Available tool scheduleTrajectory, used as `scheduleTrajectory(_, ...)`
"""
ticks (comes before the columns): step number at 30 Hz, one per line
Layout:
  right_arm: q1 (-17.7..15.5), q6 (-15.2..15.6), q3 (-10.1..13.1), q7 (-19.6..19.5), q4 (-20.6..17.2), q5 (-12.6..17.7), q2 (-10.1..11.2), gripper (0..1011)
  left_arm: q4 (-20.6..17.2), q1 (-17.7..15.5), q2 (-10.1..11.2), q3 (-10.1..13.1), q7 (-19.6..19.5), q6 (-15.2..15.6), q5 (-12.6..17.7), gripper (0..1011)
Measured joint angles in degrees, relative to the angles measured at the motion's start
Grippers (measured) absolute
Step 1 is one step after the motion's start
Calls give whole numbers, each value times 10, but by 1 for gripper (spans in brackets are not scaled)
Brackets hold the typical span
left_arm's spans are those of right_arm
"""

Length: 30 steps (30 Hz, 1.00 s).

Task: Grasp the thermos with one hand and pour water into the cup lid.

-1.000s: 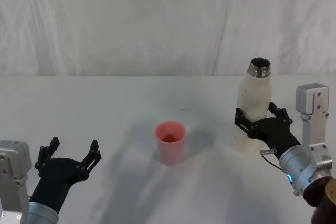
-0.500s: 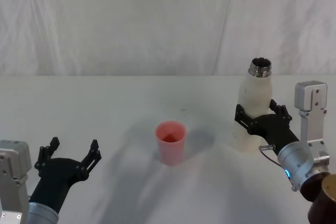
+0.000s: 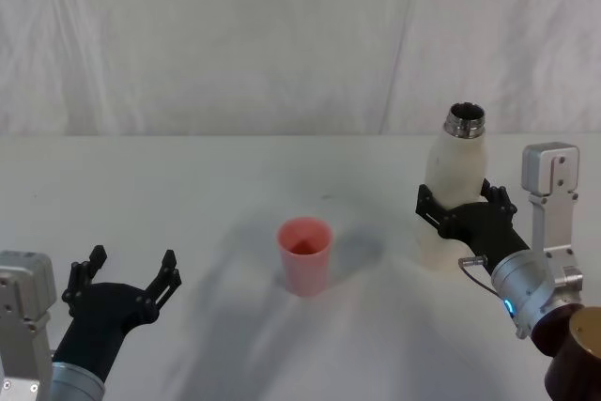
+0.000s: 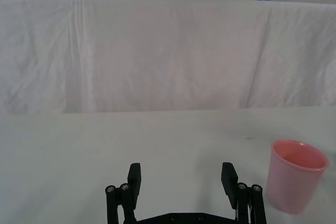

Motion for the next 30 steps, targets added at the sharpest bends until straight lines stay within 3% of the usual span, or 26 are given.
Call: scheduleTrajectory(30, 13, 0, -1, 0, 34, 3, -8, 1000, 0, 0, 0, 0, 0, 0, 0, 1001)
